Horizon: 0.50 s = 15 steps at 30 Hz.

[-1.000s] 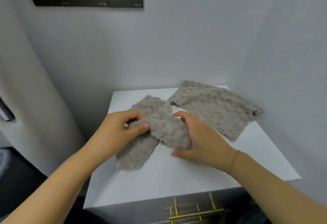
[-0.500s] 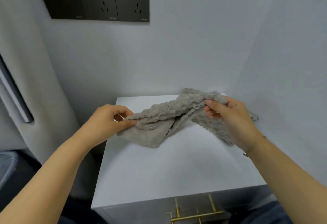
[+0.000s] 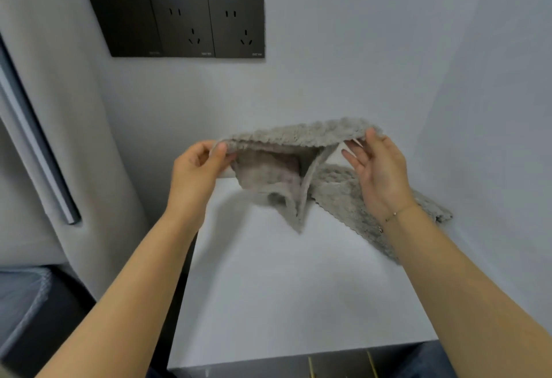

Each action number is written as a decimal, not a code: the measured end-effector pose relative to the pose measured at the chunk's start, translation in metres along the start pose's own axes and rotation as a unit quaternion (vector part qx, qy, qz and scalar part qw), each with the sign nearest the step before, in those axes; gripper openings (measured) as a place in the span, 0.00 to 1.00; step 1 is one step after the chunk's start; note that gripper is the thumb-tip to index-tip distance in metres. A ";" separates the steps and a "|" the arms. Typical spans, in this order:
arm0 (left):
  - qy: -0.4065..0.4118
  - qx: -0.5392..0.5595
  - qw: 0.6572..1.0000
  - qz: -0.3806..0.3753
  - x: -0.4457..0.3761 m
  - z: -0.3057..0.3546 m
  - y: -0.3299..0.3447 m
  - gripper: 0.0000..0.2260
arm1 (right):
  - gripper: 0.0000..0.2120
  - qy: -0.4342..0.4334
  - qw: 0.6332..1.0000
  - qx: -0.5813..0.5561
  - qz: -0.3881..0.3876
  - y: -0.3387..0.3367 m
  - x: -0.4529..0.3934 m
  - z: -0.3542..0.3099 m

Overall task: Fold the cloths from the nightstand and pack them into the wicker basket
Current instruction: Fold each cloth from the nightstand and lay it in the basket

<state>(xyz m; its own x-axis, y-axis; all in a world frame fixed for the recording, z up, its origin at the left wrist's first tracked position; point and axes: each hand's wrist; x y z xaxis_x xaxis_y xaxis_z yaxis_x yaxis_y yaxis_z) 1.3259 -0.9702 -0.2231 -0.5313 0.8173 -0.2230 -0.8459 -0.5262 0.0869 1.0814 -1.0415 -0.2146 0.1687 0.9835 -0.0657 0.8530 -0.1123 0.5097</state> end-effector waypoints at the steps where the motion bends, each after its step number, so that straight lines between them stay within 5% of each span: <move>1: 0.056 -0.010 0.998 0.023 -0.001 0.007 0.002 0.07 | 0.06 -0.015 0.999 -0.032 -0.011 0.004 0.001 -0.005; 3: 0.144 -0.027 0.988 0.042 0.002 0.021 0.003 0.05 | 0.07 -0.046 0.997 -0.055 -0.023 0.006 0.006 -0.013; 6: 0.182 -0.045 0.982 0.010 0.015 0.029 -0.003 0.05 | 0.08 -0.101 0.993 0.056 -0.014 -0.003 0.017 -0.019; 11: 0.161 -0.167 0.969 -0.088 0.028 0.017 -0.029 0.04 | 0.11 -0.153 0.976 0.154 -0.011 -0.029 0.039 -0.032; 15: 0.087 -0.235 0.939 -0.235 0.040 0.011 -0.056 0.09 | 0.09 -0.058 0.964 0.220 -0.136 -0.051 0.053 -0.040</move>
<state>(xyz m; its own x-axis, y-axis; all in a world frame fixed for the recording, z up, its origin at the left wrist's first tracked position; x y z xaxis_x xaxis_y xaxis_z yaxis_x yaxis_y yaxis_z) 1.3510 -0.9054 -0.2258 -0.0533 0.9560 -0.2886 -0.8496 -0.1953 -0.4900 1.0271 -0.9777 -0.2097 -0.0583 0.9652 -0.2549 0.9961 0.0731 0.0493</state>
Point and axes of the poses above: each hand's wrist, its own x-axis away from the middle knuckle, its own y-axis out of the palm, z = x × y, and after that the axes turned 6 degrees about z, right-handed
